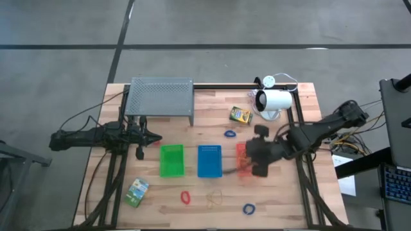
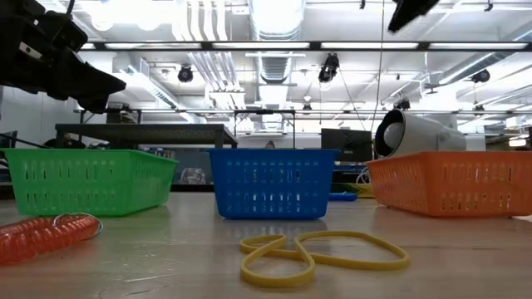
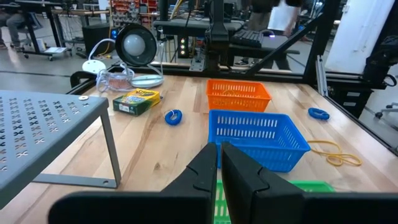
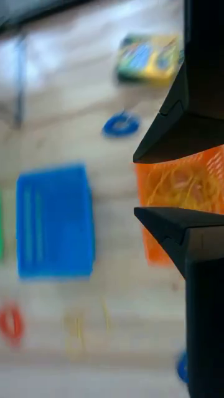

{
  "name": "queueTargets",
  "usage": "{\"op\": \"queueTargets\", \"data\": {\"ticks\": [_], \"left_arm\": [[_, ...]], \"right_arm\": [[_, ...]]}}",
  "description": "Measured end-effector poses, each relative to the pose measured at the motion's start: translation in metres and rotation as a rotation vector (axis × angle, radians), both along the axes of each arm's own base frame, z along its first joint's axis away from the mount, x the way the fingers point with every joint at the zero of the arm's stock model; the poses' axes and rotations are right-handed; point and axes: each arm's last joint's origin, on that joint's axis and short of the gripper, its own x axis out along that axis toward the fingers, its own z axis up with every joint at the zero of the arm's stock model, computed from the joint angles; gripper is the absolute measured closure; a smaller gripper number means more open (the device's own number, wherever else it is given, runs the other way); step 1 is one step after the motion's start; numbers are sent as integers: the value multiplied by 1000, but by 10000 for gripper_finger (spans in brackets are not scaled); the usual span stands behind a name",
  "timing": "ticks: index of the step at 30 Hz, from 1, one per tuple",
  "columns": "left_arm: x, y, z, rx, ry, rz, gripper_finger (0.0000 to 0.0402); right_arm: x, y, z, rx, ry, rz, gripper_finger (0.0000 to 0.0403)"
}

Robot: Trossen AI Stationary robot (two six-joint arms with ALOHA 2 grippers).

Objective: Pick & Place Office Desk Supplies
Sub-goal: Put the yellow rubber band into the orange bin

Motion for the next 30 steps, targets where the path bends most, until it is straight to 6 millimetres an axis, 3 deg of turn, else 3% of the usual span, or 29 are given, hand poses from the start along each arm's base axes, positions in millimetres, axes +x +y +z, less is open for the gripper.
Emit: {"op": "queueTargets", "data": {"ticks": [6,11,24,30], "left_arm": [[0,0,0,0,0,0,374],[0,0,0,0,0,0,374],[0,0,0,0,0,0,374],[0,0,0,0,0,0,374]], "right_arm": [[-4,35,-10,-27,9,174,284],[7,57,-30,-180,56,439,284],[58,84,-67,-240,-15,641,284],[75,91,-84,-332,44,772,284]]}}
